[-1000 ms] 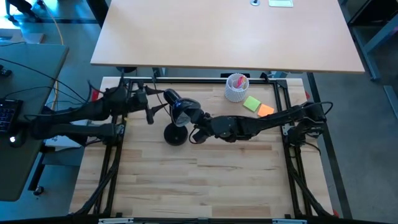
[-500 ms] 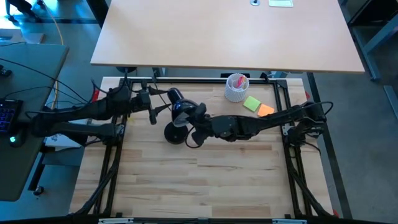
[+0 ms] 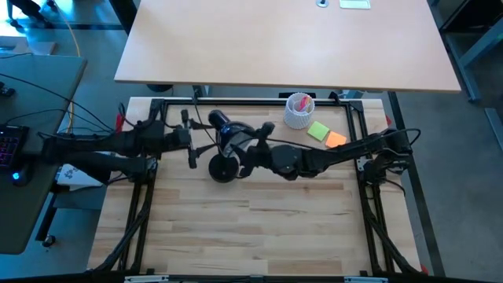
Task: Screw lightbulb
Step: Insert the lightbulb into the lamp
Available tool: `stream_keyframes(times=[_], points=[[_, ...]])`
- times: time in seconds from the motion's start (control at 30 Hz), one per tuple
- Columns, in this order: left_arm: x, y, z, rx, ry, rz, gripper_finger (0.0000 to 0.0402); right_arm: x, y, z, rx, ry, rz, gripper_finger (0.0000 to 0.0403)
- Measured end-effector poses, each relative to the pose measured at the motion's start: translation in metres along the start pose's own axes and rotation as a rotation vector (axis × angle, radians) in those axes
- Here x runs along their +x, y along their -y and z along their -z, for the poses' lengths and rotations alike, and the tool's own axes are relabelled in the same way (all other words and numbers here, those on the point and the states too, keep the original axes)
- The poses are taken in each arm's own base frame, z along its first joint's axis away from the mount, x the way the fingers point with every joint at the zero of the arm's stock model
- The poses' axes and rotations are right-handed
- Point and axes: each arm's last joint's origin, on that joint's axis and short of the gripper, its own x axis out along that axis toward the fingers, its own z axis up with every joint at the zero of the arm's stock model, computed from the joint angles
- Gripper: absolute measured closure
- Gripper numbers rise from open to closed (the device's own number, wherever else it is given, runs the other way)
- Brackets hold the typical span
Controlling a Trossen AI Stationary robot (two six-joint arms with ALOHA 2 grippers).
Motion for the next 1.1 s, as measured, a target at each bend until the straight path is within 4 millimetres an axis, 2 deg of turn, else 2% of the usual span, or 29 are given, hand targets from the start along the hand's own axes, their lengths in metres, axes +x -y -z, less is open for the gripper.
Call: stream_keyframes(times=[0.13, 0.23, 0.33, 0.43, 0.53, 0.63, 0.77, 1.0, 1.1], points=[[-0.003, 0.005, -0.001, 0.045, -0.045, -0.097, 0.0147, -0.004, -0.002, -0.004, 0.167, 0.012, -0.004, 0.014], [-0.005, 0.008, 0.002, 0.064, -0.094, -0.135, 0.0147, -0.013, -0.006, -0.009, 0.126, 0.028, -0.036, 0.014], [-0.009, 0.008, 0.009, 0.064, -0.161, -0.131, 0.0147, -0.025, -0.011, -0.015, -0.111, 0.031, -0.051, 0.014], [-0.009, 0.005, 0.015, 0.043, -0.216, -0.133, 0.0147, -0.029, -0.017, -0.011, -0.508, 0.003, -0.08, 0.014], [-0.005, 0.0, 0.02, 0.0, -0.232, -0.084, 0.0147, -0.026, -0.019, 0.001, -0.91, -0.053, -0.148, 0.014], [0.002, -0.004, 0.025, -0.039, -0.243, -0.046, 0.0147, -0.02, -0.016, 0.009, -1.104, -0.091, -0.159, 0.014], [0.015, -0.005, 0.027, -0.058, -0.223, -0.006, 0.0147, -0.016, -0.009, 0.006, -1.146, -0.092, -0.104, 0.014], [0.037, 0.0, 0.036, -0.06, -0.278, -0.055, 0.0148, -0.015, -0.007, 0.001, -1.09, -0.07, -0.066, 0.014], [0.045, 0.002, 0.04, -0.089, -0.294, -0.062, 0.0159, -0.015, -0.007, 0.001, -1.009, -0.076, -0.059, 0.014]])
